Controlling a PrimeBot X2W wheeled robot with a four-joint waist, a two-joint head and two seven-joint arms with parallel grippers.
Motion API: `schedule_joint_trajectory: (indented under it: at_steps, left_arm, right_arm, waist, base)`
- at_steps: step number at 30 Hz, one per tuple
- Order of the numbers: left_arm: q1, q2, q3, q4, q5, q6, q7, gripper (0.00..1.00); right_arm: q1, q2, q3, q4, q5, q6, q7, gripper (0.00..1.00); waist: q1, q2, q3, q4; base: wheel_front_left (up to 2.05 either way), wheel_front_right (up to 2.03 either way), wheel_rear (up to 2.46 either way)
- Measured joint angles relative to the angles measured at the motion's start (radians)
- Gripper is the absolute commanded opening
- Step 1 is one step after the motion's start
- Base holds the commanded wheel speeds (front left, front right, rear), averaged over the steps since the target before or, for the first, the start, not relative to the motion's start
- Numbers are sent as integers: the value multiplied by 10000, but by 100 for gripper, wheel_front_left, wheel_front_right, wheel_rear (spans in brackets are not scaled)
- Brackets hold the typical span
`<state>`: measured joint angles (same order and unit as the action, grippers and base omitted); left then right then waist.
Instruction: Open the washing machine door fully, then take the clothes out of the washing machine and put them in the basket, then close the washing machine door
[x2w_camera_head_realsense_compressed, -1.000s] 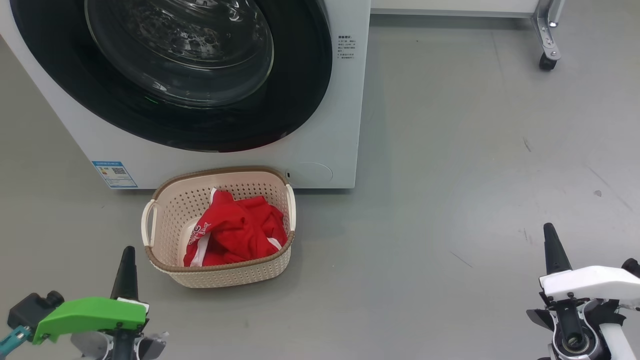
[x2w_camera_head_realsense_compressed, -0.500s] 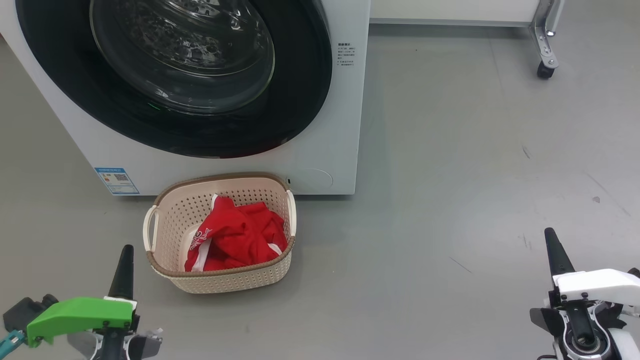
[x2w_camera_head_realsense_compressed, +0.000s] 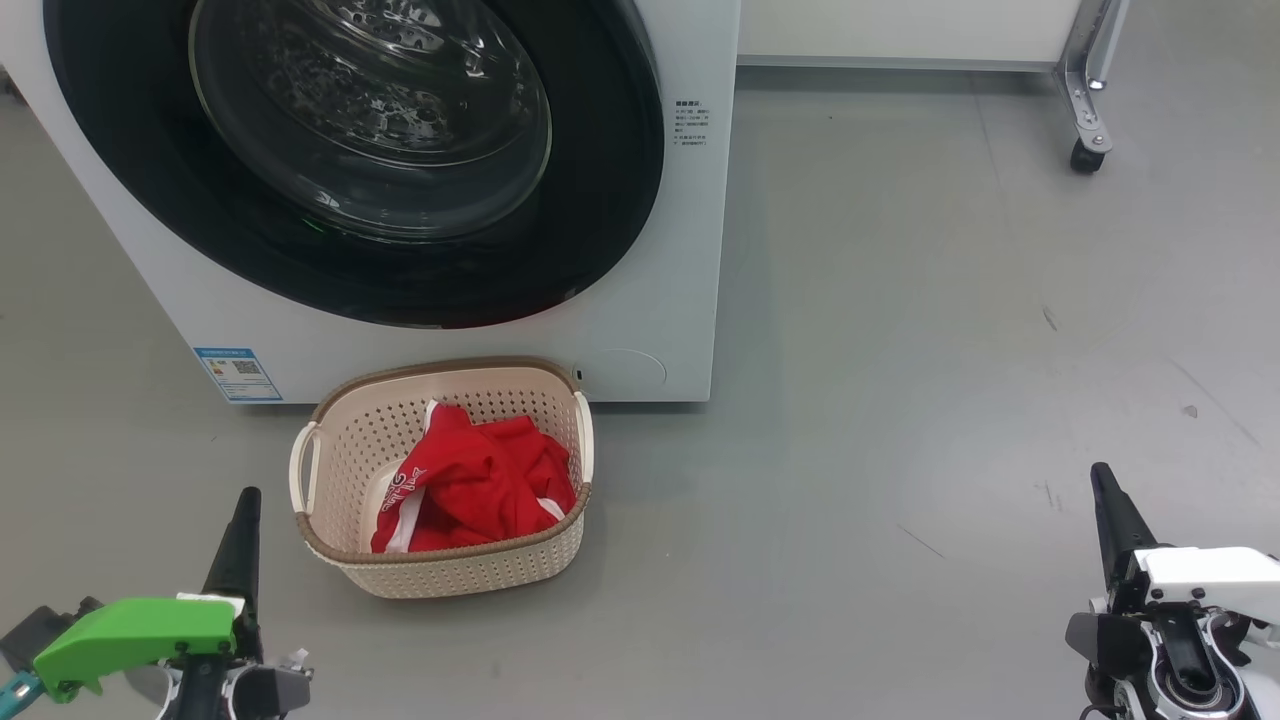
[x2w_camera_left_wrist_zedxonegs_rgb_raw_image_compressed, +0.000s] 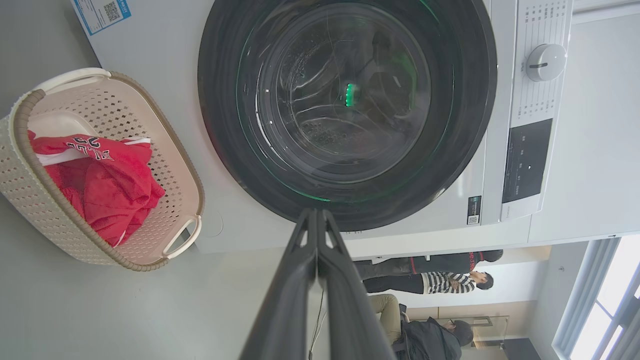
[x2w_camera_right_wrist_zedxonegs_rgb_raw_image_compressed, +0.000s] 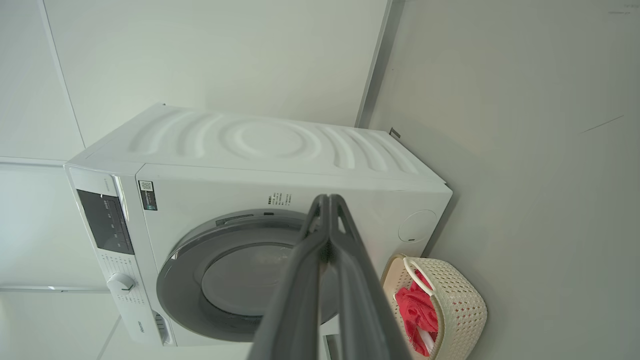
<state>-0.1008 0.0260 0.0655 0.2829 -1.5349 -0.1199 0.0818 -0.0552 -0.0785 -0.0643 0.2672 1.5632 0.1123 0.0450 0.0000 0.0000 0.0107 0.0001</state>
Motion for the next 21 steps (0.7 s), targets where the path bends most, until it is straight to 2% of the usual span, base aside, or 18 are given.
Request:
schedule_joint_trajectory:
  at_steps: [7, 21]
  left_arm:
    - [2, 19, 77, -29, -671, -2, 228, 0]
    - [4, 23, 84, -38, -671, -4, 228, 0]
  right_arm:
    - [-27, 12, -136, 59, 834, 44, 201, 0]
    - [-32, 17, -151, 100, 834, 90, 201, 0]
  waist:
    - [0, 0, -81, 0]
    - [0, 0, -80, 0]
  base:
    - [0, 0, 0]
    - [0, 0, 0]
